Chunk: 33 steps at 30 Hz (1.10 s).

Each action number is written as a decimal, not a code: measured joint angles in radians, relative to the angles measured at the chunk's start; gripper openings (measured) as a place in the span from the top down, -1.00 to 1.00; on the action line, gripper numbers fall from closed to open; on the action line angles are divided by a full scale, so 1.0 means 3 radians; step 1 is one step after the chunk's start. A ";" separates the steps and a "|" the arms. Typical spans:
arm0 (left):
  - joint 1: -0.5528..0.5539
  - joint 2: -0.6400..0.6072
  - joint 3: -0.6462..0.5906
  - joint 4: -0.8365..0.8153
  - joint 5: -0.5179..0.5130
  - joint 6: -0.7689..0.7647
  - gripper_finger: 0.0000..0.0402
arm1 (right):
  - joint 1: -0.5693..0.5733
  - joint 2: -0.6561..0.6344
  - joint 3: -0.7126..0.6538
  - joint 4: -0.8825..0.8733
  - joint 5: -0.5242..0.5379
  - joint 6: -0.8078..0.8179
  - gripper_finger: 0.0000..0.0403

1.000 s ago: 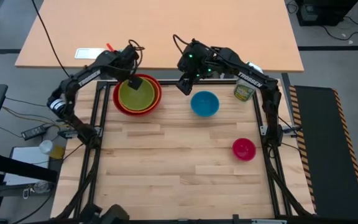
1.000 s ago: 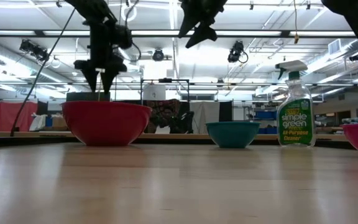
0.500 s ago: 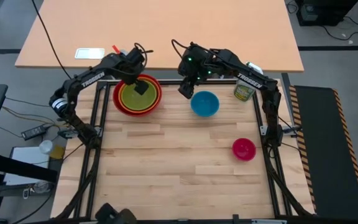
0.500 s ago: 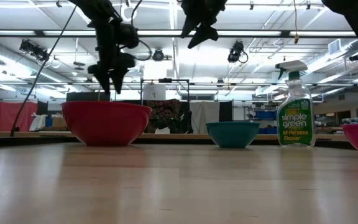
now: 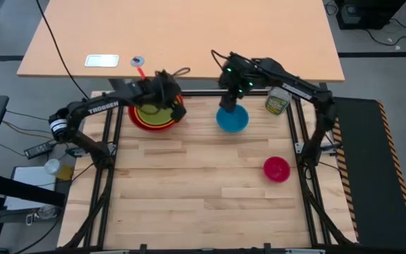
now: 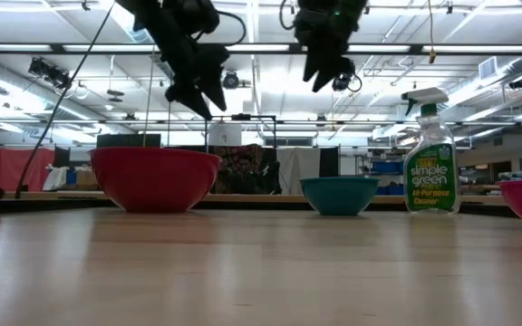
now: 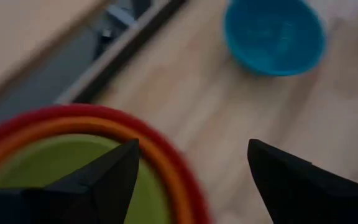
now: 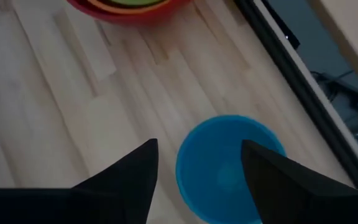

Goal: Nest bowls inside each other
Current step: Stack the blue bowl on top of the green bowl

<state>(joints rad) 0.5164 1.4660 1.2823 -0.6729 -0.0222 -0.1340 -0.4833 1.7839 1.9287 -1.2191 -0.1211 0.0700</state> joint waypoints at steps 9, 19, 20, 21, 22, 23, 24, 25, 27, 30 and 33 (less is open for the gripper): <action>-0.0515 0.0021 -0.0151 0.0587 -0.0025 -0.0763 -0.50 | -0.0176 -0.0747 -0.1763 0.0963 0.0132 0.0451 -0.16; -0.0762 0.0021 -0.0152 0.0592 -0.0059 -0.1260 -0.50 | -0.0340 -0.0551 -0.2379 0.1130 0.0796 0.0483 -0.16; -0.0774 0.0021 -0.0152 0.0578 -0.0059 -0.1264 -0.50 | -0.0375 -0.0533 -0.2393 0.1153 0.0846 0.0480 -0.16; -0.0788 0.0021 -0.0152 0.0561 -0.0060 -0.1266 -0.50 | -0.0404 -0.0516 -0.2403 0.1195 0.0887 0.0463 -0.16; -0.0801 0.0021 -0.0152 0.0544 -0.0060 -0.1267 -0.50 | -0.0446 -0.0502 -0.2415 0.1252 0.0901 0.0433 -0.15; -0.0805 0.0021 -0.0152 0.0530 -0.0060 -0.1268 -0.50 | -0.0491 -0.0498 -0.2440 0.1326 0.0895 0.0391 -0.15; -0.0812 0.0021 -0.0152 0.0522 -0.0060 -0.1271 -0.50 | -0.0538 -0.0491 -0.2467 0.1394 0.0866 0.0363 -0.14; -0.0824 0.0021 -0.0152 0.0522 -0.0060 -0.1282 -0.50 | -0.0579 -0.0474 -0.2484 0.1458 0.0845 0.0352 -0.13; -0.0825 0.0021 -0.0152 0.0517 -0.0059 -0.1311 -0.50 | -0.0677 -0.0434 -0.2488 0.1499 0.0820 0.0325 -0.11; -0.0824 0.0021 -0.0152 0.0496 -0.0060 -0.1351 -0.50 | -0.0790 -0.0344 -0.2488 0.1543 0.0665 0.0232 -0.08; -0.0838 0.0021 -0.0152 0.0485 -0.0061 -0.1358 -0.50 | -0.0846 -0.0232 -0.2489 0.1555 0.0459 0.0173 -0.07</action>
<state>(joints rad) 0.2650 1.4723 1.2366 -0.5275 -0.0406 -0.5415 -0.7372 1.7143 1.1820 -0.7528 0.0166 0.1220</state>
